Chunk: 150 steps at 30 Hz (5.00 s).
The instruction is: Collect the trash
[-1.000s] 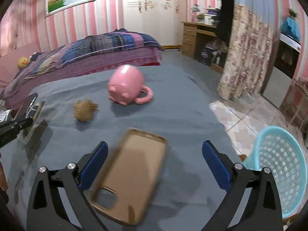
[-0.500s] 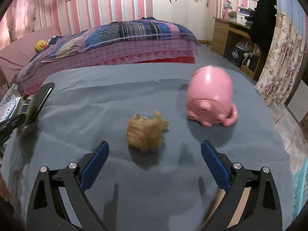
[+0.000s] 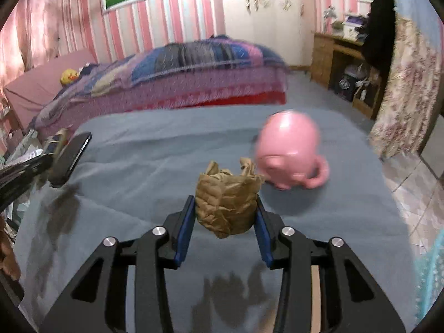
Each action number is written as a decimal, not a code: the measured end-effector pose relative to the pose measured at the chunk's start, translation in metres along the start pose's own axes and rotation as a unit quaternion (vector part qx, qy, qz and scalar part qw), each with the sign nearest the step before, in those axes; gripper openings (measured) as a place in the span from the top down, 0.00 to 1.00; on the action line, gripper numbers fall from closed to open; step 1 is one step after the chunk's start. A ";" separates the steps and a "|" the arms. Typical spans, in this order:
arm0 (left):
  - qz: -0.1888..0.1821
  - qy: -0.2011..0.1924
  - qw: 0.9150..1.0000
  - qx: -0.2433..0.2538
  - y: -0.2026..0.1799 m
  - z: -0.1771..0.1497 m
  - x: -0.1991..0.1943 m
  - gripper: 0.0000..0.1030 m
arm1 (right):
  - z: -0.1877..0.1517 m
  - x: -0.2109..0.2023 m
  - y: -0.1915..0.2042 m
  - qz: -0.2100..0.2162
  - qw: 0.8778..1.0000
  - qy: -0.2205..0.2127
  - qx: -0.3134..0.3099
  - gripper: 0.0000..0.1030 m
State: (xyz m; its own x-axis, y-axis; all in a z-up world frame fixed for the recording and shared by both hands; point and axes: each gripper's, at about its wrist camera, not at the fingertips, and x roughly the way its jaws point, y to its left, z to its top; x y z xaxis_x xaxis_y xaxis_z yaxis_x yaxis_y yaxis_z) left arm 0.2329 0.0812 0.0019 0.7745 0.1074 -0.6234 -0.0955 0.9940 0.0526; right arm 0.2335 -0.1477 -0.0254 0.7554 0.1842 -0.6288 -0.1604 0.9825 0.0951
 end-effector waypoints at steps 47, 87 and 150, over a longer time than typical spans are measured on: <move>-0.280 -0.011 0.934 0.224 -0.427 -0.077 -0.077 0.85 | -0.138 -0.188 -0.327 -0.270 0.935 -0.050 0.225 0.60; -0.244 -0.030 0.950 0.191 -0.389 -0.052 -0.048 0.17 | -0.139 -0.163 -0.322 -0.265 0.934 -0.042 0.237 0.49; -0.096 -0.095 0.988 0.072 -0.076 -0.151 -0.188 0.05 | -0.149 -0.228 -0.007 -0.138 0.981 -0.130 0.038 0.04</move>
State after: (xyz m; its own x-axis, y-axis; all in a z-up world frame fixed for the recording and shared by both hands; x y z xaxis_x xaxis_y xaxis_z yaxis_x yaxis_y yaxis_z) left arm -0.0001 -0.0174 -0.0029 0.8747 -0.0958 -0.4752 0.1444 0.9873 0.0668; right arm -0.0323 -0.2005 0.0028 0.9017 -0.0984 -0.4211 0.1142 0.9934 0.0126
